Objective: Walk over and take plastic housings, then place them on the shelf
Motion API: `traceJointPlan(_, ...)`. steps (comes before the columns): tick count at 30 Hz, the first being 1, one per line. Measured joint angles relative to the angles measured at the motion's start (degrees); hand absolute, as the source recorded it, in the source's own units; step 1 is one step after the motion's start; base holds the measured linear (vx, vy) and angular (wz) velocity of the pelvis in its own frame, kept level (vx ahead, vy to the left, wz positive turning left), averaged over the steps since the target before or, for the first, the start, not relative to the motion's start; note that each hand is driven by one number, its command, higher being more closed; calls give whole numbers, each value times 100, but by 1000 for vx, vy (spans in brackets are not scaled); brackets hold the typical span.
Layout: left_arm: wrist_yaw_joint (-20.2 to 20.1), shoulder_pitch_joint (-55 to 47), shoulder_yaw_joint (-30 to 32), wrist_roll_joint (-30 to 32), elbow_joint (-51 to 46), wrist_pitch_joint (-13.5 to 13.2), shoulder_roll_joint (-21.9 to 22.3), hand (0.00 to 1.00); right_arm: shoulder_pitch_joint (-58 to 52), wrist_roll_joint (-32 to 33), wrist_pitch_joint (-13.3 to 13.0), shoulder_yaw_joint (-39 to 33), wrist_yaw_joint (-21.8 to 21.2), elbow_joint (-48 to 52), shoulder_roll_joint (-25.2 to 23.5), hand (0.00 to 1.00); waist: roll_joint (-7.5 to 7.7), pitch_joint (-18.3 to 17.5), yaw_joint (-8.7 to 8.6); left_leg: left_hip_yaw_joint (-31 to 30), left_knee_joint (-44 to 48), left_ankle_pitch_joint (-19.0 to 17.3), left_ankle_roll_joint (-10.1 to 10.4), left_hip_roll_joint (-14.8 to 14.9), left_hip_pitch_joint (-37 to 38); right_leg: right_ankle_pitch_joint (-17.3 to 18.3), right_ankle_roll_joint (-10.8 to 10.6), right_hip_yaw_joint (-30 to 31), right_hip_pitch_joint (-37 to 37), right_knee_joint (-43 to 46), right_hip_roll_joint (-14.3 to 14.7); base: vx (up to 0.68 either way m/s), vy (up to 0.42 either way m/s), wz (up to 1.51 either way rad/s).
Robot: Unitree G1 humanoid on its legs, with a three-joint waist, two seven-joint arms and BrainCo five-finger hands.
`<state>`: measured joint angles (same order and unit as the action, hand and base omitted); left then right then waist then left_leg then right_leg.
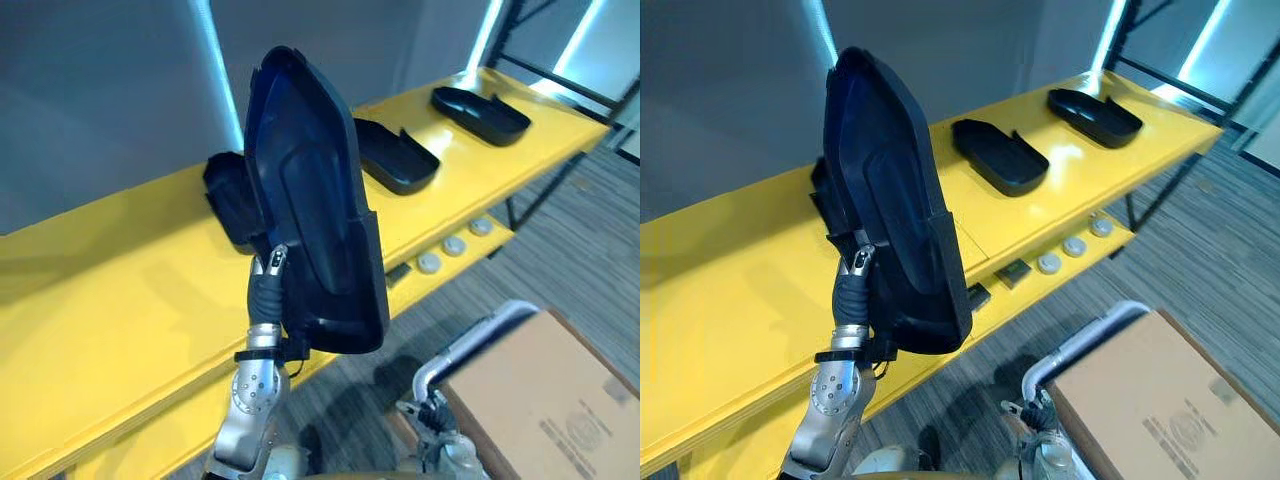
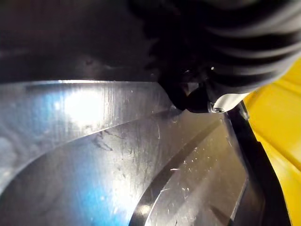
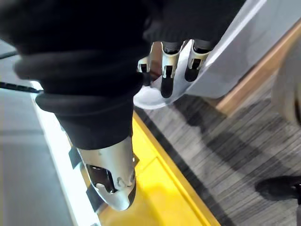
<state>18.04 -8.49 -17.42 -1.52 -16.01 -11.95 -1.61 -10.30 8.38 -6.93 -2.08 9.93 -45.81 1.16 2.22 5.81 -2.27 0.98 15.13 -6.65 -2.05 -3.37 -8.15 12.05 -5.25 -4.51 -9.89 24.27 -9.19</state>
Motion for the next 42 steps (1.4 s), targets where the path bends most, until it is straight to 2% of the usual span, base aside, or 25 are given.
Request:
traceJointPlan(1,4,-4,5,1,-8,-9,-17,100,-79,3,-18,-24,26,11,-33,0,134,-26,16,-53,32,-34,42,-94,-1,-74,53,-15,-11,-102,-62,171,-242,74)
traceJointPlan(2,32,-71,6,5,5,-16,83,100,-108,3,2,-29,57,20,9,0,61,-41,29,-243,141,-127,165,-19,-9,-18,85,-268,89,-99,-38,175,-247,50)
traceJointPlan(5,2,-208,1,-7,-93,-25,218,100,-115,2,6,-2,-13,342,97,0,-133,-89,91,-414,127,-140,265,218,-50,-87,230,-566,271,-446,208,130,-205,30)
traceJointPlan(7,-66,-238,-63,-10,-180,-34,308,100,-146,2,102,-17,15,350,95,0,-162,-109,199,-463,-41,-97,328,302,50,-129,288,-673,453,-643,300,86,-160,22)
traceJointPlan(10,-85,-302,-112,-18,-251,-50,309,100,-298,2,98,-16,-1,394,92,0,-135,-136,305,-587,-354,19,425,318,218,-137,304,-837,674,-838,325,55,-95,24)
traceJointPlan(14,-180,-380,-163,-62,-272,-37,294,100,-434,2,110,-20,26,388,71,0,-64,-163,311,-1027,-515,249,466,220,183,-167,348,-1287,869,-1047,292,41,-56,54)
traceJointPlan(17,-174,-433,-156,-70,-304,-35,281,100,-491,2,118,-22,119,389,38,0,12,-156,305,-930,-418,372,596,202,-11,-168,350,-1644,947,-1051,215,-61,-9,74)
traceJointPlan(18,-177,-433,-154,-70,-332,-35,283,100,-498,2,118,-42,158,385,44,0,20,-144,303,-423,-320,182,359,386,-120,-183,374,-1782,946,-1058,202,-124,39,58)
traceJointPlan(20,-177,-431,-154,-142,-362,-36,218,100,-420,-2,93,-38,173,286,68,0,77,-109,308,528,277,40,150,913,-391,-176,389,-1901,882,-1019,119,-102,97,34)
traceJointPlan(21,-183,-431,-154,-195,-363,-37,171,100,-304,-3,82,-37,190,158,84,0,102,-95,301,675,539,11,107,1088,-451,-197,357,-1893,864,-991,44,-74,161,12)
traceJointPlan(25,-284,-432,-157,-329,-323,-43,78,100,81,-3,54,17,205,-207,185,0,109,-108,215,342,875,-77,287,1669,-471,-386,36,-1821,838,-1088,-296,-54,367,9)
traceJointPlan(26,-297,-431,-159,-403,-252,-51,93,100,200,-4,62,50,167,-324,169,0,54,-140,181,64,633,-50,530,1721,-406,-509,-174,-1803,833,-1151,-406,1,615,7)
traceJointPlan(27,-286,-427,-161,-475,-144,-55,138,100,288,-6,64,70,113,-362,178,0,-38,-221,192,-169,386,-255,1074,1568,-294,-665,-398,-1721,784,-1254,-516,25,508,3)
traceJointPlan(29,-246,-383,-28,-546,50,-53,-28,100,443,-19,67,162,61,-508,-93,0,215,-254,178,-56,613,-291,887,1156,-521,-1086,-438,-1538,806,-1688,-765,30,442,4)
traceJointPlan(31,-226,-360,-55,-593,144,-39,-85,100,578,-128,68,167,-7,-519,-167,0,316,-225,205,39,1103,-510,702,973,-740,-1510,-437,-1404,850,-1921,-926,-26,435,-12)
traceJointPlan(33,-236,-373,-116,-573,158,-38,-105,100,642,-274,64,174,-4,-512,-120,0,214,-191,348,315,1329,-786,484,937,-731,-1808,120,-1343,756,-1916,-971,-83,422,-64)
traceJointPlan(34,-274,-376,-131,-555,154,-49,-115,100,697,-387,79,242,-4,-510,-79,0,125,-153,398,546,1216,-821,348,929,-637,-1776,576,-1331,572,-1710,-1016,-107,352,-64)
traceJointPlan(35,-292,-380,-141,-543,173,-49,-141,100,731,-452,81,268,-10,-509,-83,0,92,-124,328,617,1067,-750,221,853,-532,-1216,215,-1058,349,-883,-892,-98,316,-44)
traceJointPlan(36,-295,-379,-167,-513,201,-49,-145,100,707,-454,82,271,-13,-509,-83,0,85,-118,292,630,968,-714,160,810,-469,-925,70,-915,289,-547,-746,-95,273,-21)
traceJointPlan(37,-303,-385,-245,-492,230,-49,-145,100,660,-452,81,270,-15,-508,-69,0,96,-125,303,673,761,-661,115,724,-337,-436,9,-699,232,-196,-415,-71,179,-11)
traceJointPlan(38,-309,-378,-321,-449,237,-50,-143,100,616,-451,78,270,-14,-502,-64,0,116,-141,284,694,564,-573,86,627,-263,-107,0,-590,256,-121,-105,-71,163,-12)
traceJointPlan(39,-318,-367,-361,-434,236,-50,-139,100,593,-450,78,269,-14,-483,-67,0,120,-142,283,693,490,-526,72,588,-251,9,38,-547,263,-167,32,-34,78,-1)
traceJointPlan(40,-317,-358,-415,-426,235,-49,-124,100,552,-447,76,270,-15,-420,-76,0,145,-146,286,684,428,-451,44,511,-250,220,190,-375,277,-332,310,-25,61,16)
traceJointPlan(41,-313,-356,-475,-399,247,-15,-74,100,505,-442,77,257,-14,-377,-57,0,58,-97,222,556,429,-369,38,488,-244,249,260,27,374,-467,531,-9,29,30)
traceJointPlan(42,-315,-356,-490,-358,244,-13,-75,100,460,-441,78,258,-13,-342,-72,0,41,-87,175,480,411,-333,36,448,-243,237,284,127,410,-495,587,5,3,55)
